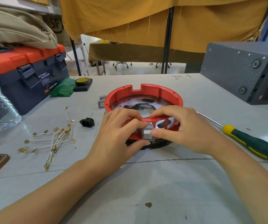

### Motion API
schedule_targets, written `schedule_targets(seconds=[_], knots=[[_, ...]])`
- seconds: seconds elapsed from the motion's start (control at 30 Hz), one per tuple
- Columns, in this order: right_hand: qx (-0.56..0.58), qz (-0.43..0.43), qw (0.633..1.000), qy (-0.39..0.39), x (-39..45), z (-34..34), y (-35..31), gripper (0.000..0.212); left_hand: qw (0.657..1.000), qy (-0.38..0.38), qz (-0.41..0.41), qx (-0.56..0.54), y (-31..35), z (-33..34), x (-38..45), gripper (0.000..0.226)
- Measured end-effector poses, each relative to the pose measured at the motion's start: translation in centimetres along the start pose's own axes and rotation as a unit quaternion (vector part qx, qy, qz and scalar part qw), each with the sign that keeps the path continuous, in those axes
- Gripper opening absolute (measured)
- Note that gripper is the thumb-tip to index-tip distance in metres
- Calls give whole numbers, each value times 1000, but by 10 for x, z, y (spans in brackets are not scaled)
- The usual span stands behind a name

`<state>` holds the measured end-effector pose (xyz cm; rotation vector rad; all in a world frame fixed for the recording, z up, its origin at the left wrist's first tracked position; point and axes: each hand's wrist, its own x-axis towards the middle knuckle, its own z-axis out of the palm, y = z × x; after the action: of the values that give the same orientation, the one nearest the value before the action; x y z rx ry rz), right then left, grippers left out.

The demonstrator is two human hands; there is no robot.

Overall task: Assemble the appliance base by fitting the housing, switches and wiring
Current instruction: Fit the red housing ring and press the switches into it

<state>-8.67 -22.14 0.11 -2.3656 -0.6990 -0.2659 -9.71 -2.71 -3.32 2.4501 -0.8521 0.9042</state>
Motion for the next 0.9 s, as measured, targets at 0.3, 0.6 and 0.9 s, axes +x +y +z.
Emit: schedule_targets(seconds=[0.3,0.6,0.9], knots=[[4,4,1000,-6,0,2,2,33,999,29,26,25,-3,1,0,34],[-13,-2,1000,3,0,3,4,32,993,32,71,86,-3,-5,2,33],[-20,-8,1000,21,2,7,7,31,999,-16,-17,35,-2,-5,3,46]])
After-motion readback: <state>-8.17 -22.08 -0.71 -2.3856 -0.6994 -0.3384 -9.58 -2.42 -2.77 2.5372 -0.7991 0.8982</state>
